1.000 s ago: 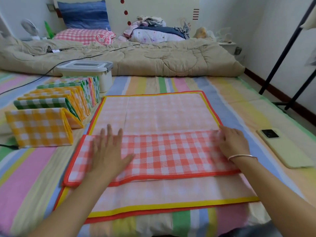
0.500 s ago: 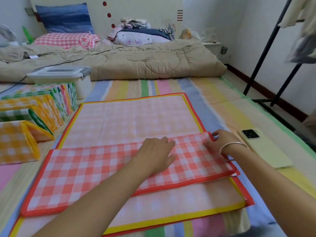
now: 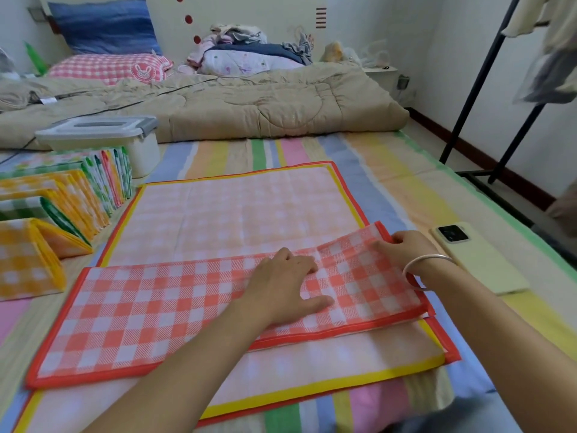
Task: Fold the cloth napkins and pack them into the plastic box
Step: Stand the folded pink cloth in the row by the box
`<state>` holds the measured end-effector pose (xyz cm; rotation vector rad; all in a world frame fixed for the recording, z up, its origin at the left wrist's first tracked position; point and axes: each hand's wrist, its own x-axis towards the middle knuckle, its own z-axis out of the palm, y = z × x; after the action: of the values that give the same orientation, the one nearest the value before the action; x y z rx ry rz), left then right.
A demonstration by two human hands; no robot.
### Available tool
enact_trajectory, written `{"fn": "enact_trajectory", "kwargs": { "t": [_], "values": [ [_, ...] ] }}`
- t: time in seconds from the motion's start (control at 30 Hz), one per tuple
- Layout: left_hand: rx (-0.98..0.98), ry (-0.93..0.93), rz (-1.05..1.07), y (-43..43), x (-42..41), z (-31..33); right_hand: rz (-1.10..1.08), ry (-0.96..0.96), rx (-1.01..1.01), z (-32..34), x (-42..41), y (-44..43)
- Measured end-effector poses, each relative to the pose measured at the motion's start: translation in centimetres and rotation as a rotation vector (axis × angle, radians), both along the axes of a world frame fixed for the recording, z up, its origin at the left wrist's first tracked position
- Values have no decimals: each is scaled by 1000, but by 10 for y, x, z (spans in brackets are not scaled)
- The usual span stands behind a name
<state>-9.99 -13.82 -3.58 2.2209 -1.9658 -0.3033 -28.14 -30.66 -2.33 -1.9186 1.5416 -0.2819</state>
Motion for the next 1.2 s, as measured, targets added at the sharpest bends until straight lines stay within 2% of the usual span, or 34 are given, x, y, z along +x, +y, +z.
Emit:
{"fn": "enact_trajectory", "kwargs": {
  "t": [0.17,0.3,0.53,0.73,0.77,0.83,0.9,0.97,1.03,1.07,1.1,1.2],
  "values": [
    [40,-9,-2,12,-3,8,174,161,128,9,-16,6],
    [107,-13,-21,17,-6,16,214,145,186,13,-20,15],
    [154,-77,-56,12,-9,15,191,-79,247,37,-13,29],
    [50,-95,-42,10,-5,-5,234,-229,249,62,27,50],
    [40,-71,-37,11,-2,-9,242,-245,251,64,36,55],
    [-15,136,9,16,7,-11,255,-262,244,67,56,64],
    [-123,494,137,19,23,-6,280,-264,228,71,73,77],
    [-236,904,362,21,39,0,317,-254,231,71,92,93],
    [-310,1162,538,29,52,5,365,-176,192,63,110,107],
    [-342,1175,595,35,57,7,399,-94,126,57,118,113],
    [-371,1104,633,40,63,7,421,6,48,48,126,117],
    [-386,742,629,55,78,6,429,204,-102,22,139,131]
  ]
}}
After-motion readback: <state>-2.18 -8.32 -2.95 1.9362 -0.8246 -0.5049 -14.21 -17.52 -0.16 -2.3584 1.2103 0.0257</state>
